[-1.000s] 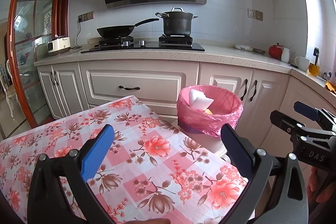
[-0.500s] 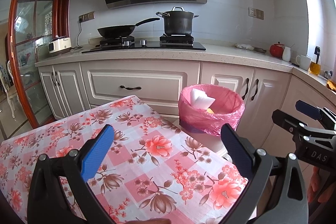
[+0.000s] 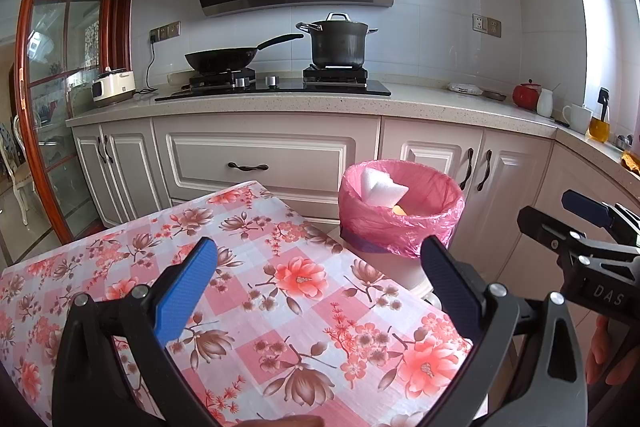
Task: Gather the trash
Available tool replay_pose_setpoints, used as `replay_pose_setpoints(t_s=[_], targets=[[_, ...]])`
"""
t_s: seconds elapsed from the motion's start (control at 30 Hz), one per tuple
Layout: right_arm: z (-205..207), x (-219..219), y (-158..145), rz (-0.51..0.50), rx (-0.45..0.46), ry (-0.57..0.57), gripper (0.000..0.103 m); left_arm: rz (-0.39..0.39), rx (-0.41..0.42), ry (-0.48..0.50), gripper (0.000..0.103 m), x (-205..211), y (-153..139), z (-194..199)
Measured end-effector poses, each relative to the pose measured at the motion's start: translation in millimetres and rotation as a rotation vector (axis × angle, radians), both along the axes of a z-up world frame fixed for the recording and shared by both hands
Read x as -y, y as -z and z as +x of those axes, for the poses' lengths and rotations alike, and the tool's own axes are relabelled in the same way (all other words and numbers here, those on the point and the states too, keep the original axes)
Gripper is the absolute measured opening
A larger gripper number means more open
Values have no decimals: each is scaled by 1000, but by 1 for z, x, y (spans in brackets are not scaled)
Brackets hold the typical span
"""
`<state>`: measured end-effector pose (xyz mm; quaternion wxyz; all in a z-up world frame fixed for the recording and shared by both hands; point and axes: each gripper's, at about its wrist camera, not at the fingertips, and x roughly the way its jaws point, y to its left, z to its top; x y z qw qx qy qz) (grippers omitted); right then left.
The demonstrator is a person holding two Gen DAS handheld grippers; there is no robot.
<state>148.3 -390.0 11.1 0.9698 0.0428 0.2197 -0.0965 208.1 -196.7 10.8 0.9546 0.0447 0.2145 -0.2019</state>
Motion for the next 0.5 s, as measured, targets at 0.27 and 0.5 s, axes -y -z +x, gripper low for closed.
replay_pose_setpoints(t_s=[0.27, 0.5], targets=[[0, 0, 1, 1, -1, -1, 84, 0, 0, 0, 98, 0, 0, 0], [-1, 0, 2, 5, 2, 2, 84, 1, 1, 1, 98, 0, 0, -1]])
